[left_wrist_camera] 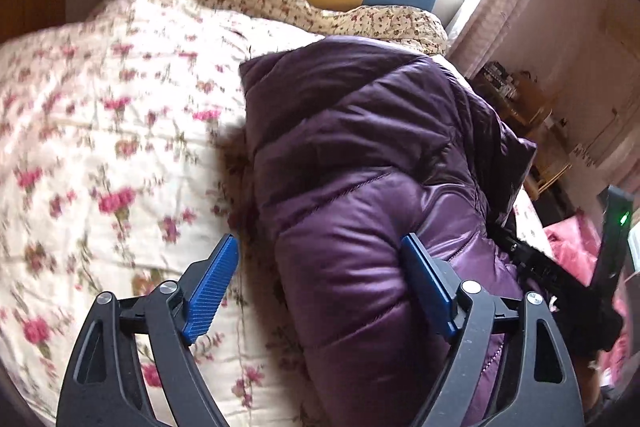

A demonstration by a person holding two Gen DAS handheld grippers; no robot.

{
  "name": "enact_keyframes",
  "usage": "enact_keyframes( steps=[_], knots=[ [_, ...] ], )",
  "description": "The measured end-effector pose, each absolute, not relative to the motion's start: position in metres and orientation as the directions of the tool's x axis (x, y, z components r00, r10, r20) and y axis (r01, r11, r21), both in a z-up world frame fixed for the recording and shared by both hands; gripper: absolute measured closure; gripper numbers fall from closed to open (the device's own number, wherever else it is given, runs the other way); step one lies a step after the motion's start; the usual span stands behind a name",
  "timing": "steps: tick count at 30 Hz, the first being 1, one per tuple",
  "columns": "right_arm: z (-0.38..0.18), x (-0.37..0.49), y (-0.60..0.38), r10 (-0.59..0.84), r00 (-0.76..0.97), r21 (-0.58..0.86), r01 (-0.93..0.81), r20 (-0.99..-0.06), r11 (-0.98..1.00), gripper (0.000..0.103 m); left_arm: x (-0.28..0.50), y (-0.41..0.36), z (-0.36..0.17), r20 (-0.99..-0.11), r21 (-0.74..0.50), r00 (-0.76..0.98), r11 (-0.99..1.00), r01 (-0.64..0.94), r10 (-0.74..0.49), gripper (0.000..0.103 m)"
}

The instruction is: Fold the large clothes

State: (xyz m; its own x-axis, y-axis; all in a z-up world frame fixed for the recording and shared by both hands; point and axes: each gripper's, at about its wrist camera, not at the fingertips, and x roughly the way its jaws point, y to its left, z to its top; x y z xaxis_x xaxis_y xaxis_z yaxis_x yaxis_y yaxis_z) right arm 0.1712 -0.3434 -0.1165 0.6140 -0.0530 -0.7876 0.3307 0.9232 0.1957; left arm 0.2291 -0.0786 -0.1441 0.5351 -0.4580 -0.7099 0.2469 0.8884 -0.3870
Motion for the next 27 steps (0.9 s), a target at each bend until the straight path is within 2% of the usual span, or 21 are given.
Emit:
enact_keyframes(
  steps=[3, 5, 9, 14, 17, 20, 27],
  knots=[
    [-0.126, 0.173, -0.348, 0.019, 0.609, 0.259, 0.308, -0.793, 0.915, 0.016, 0.233, -0.078, -0.154, -0.708, -0.435, 0.505, 0.868, 0.241, -0.494, 0.017],
    [-0.130, 0.174, -0.350, 0.067, 0.607, 0.295, 0.284, -0.792, 0.912, 0.028, 0.237, -0.078, -0.162, -0.704, -0.474, 0.477, 0.848, 0.237, -0.527, 0.017],
    [-0.133, 0.175, -0.353, 0.116, 0.616, 0.338, 0.257, -0.779, 0.905, 0.039, 0.252, -0.082, -0.179, -0.670, -0.593, 0.391, 0.772, 0.229, -0.631, 0.017],
    [-0.128, 0.169, -0.347, 0.151, 0.638, 0.365, 0.219, -0.755, 0.905, 0.062, 0.251, -0.088, -0.169, -0.624, -0.617, 0.379, 0.728, 0.298, -0.683, 0.039],
    [-0.122, 0.172, -0.342, 0.158, 0.650, 0.370, 0.203, -0.744, 0.907, 0.071, 0.249, -0.082, -0.162, -0.605, -0.634, 0.368, 0.706, 0.314, -0.706, 0.048],
    [-0.115, 0.180, -0.330, 0.181, 0.651, 0.374, 0.171, -0.737, 0.911, 0.074, 0.245, -0.076, -0.150, -0.599, -0.609, 0.388, 0.713, 0.348, -0.700, 0.049],
    [-0.106, 0.206, -0.256, 0.276, 0.631, 0.369, 0.018, -0.725, 0.929, 0.075, 0.234, -0.013, -0.123, -0.578, -0.574, 0.494, 0.754, 0.320, -0.650, 0.049]
  ],
)
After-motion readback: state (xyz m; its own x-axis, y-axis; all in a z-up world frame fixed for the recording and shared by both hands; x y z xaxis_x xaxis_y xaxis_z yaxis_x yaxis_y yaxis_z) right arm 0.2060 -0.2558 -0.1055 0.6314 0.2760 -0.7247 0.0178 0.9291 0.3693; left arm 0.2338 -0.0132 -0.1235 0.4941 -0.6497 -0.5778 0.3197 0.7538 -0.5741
